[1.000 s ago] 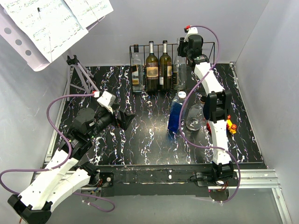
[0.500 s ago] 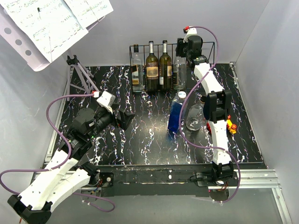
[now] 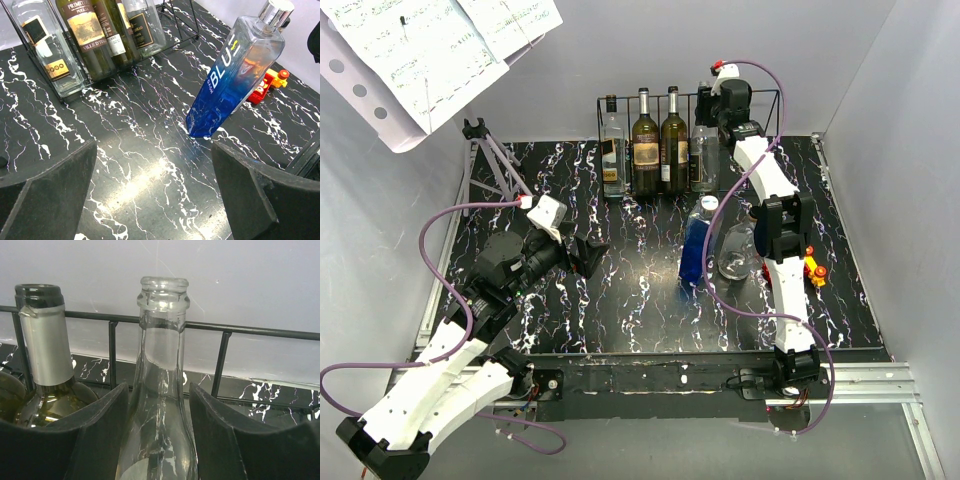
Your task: Take the wine bottle off the wine rack
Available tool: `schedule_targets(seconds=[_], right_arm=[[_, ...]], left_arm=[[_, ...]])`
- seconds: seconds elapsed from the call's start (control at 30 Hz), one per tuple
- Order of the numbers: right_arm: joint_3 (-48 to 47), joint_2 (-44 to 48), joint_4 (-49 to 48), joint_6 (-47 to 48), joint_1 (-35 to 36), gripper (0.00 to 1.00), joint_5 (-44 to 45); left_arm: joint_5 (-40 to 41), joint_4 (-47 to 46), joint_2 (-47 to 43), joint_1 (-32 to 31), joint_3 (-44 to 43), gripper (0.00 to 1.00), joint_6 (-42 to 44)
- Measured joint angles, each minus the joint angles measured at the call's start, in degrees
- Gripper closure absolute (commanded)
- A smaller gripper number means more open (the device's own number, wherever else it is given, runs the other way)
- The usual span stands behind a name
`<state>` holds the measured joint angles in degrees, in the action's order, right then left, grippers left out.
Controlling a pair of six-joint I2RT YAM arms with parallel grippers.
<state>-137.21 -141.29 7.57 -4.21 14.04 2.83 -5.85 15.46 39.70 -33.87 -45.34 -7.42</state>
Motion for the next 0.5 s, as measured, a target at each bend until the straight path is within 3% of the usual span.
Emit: schedule_targets(seconds=[0.23, 0.33, 0.43, 0.5], right_arm=[[-0.4, -1.3, -0.7, 0.0, 0.1, 0.54, 0.0], [-0.4, -1.3, -1.0, 0.2, 0.1, 0.78, -0.2], [-0.3, -1.4, -1.4, 0.3, 0.1, 0.96, -0.4], [0.4, -1.3, -2.5, 0.4, 0.1, 0.99, -0.6]], left_arm=[[0.3, 0.0, 0.5, 0.0, 0.0, 0.02, 0.0], [0.4, 0.0, 0.6, 0.0, 0.0, 0.02, 0.0], [0.4, 0.0, 0.7, 0.0, 0.0, 0.02, 0.1], [0.5, 0.0, 0.7, 0.0, 0.0, 0.02, 0.1]])
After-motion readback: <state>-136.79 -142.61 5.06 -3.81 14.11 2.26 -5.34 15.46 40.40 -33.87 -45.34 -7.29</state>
